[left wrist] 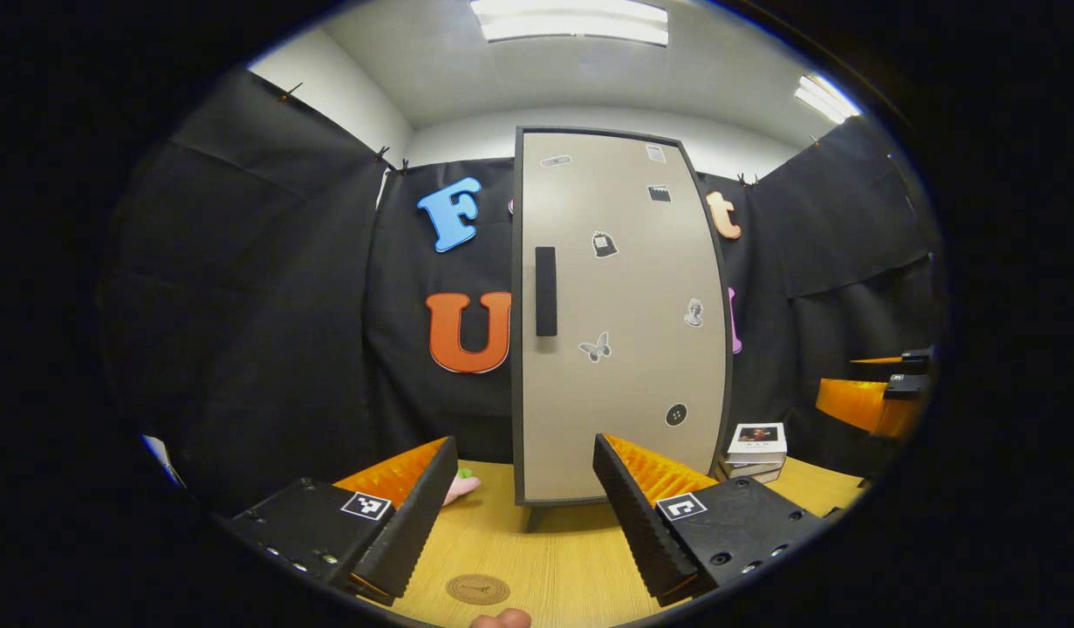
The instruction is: Open the cabinet door with the right hand, grasp the bottle in the cabinet with the left hand and place it on the coaster, then close the cabinet door with the right hand.
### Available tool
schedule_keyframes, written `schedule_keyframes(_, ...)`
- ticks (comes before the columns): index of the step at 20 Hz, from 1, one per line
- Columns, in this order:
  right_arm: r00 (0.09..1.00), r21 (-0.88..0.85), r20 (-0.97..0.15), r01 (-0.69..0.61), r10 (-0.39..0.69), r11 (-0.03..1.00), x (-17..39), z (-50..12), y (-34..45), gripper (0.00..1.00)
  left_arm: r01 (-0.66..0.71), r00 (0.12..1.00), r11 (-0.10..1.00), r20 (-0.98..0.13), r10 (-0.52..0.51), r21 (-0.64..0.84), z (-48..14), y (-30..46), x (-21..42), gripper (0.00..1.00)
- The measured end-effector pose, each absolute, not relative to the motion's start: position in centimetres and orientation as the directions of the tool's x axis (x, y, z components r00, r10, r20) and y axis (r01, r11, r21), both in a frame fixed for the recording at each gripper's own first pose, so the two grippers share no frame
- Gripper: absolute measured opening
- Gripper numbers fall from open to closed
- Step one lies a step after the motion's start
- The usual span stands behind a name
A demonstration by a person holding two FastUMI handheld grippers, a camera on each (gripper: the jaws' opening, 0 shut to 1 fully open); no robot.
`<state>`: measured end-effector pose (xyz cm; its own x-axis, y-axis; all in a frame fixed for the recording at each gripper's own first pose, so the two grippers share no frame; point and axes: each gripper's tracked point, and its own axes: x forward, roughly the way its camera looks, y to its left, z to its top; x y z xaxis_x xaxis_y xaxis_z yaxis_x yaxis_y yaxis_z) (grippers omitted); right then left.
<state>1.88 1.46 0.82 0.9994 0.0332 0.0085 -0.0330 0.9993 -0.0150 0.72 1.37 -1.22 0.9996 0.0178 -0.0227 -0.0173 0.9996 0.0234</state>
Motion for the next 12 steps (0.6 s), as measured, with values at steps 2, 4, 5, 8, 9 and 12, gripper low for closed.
schedule_keyframes(2,0.998,-0.024,0.021,-0.061,0.062,0.998,2.5,1.7,2.4,1.0,-0.018,1.0,1.0,-0.023,0.019,0.019,-1.3,1.5,0.6,0.95)
schedule_keyframes(4,0.995,-0.045,0.032,-0.091,0.092,0.995,3.3,2.8,3.3,1.0,-0.023,0.999,1.0,-0.023,0.023,0.021,-1.4,1.8,0.4,0.95)
schedule_keyframes(5,0.993,-0.052,0.037,-0.11,0.111,0.993,3.9,3.5,4.0,0.97,-0.023,0.999,0.999,-0.024,0.024,0.021,-1.5,1.9,0.4,0.95)
schedule_keyframes(8,0.981,-0.039,0.042,-0.189,0.191,0.981,6.3,6.2,6.7,1.0,-0.021,0.999,1.0,-0.03,0.022,0.019,-1.6,2.0,-0.1,0.95)
schedule_keyframes(9,0.976,-0.039,0.04,-0.212,0.214,0.976,7.4,7.3,7.5,1.0,-0.021,0.999,0.999,-0.029,0.022,0.024,-1.7,2.1,-0.3,0.95)
schedule_keyframes(12,0.958,-0.034,0.041,-0.281,0.283,0.959,10.4,10.1,10.5,1.0,-0.031,0.999,0.999,-0.036,0.033,0.04,-2.1,2.7,-0.7,0.95)
